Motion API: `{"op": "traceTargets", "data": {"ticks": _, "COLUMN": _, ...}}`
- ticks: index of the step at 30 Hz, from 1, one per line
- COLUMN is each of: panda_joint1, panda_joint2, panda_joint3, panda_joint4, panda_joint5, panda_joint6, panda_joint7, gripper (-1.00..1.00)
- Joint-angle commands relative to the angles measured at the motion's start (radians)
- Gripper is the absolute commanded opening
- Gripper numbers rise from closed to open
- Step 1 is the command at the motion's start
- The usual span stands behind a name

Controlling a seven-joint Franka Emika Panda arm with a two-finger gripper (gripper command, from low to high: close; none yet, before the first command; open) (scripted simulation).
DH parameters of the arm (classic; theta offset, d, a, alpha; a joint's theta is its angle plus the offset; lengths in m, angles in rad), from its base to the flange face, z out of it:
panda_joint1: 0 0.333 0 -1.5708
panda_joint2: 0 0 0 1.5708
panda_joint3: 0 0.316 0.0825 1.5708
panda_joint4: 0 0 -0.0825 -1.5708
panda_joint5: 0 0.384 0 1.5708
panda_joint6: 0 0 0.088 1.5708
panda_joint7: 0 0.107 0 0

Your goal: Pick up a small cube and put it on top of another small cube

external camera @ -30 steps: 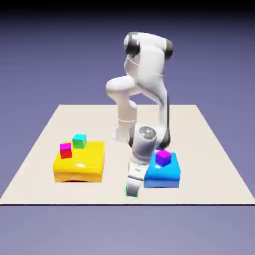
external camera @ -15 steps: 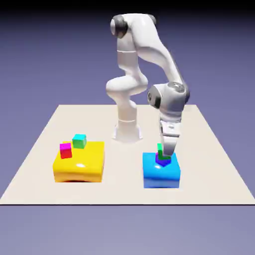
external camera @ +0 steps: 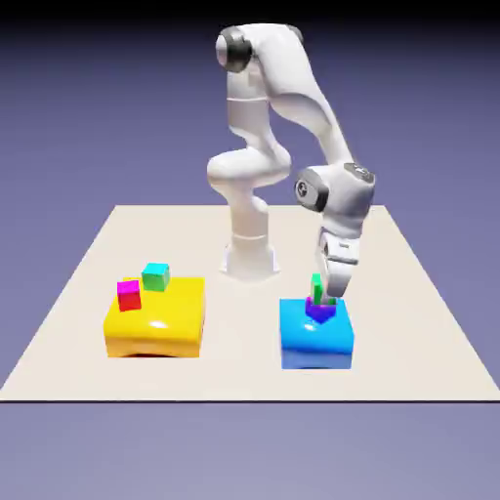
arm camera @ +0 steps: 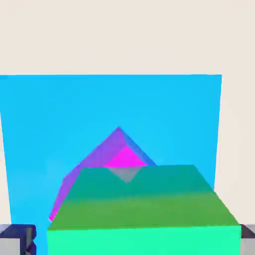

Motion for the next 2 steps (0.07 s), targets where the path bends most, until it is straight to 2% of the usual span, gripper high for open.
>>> {"op": "traceTargets", "data": {"ticks": 1, "panda_joint1": 0.004, "panda_joint2": -0.028, "panda_joint3": 0.004, "panda_joint4": 0.015, "panda_joint5": 0.008, "panda_joint6": -0.044, "panda_joint7": -0.006, "gripper": 1.0}}
{"op": "traceTargets", "data": {"ticks": 2, "panda_joint1": 0.006, "panda_joint2": -0.045, "panda_joint3": 0.006, "panda_joint4": 0.024, "panda_joint5": 0.013, "panda_joint6": -0.069, "panda_joint7": -0.009, "gripper": 1.0}}
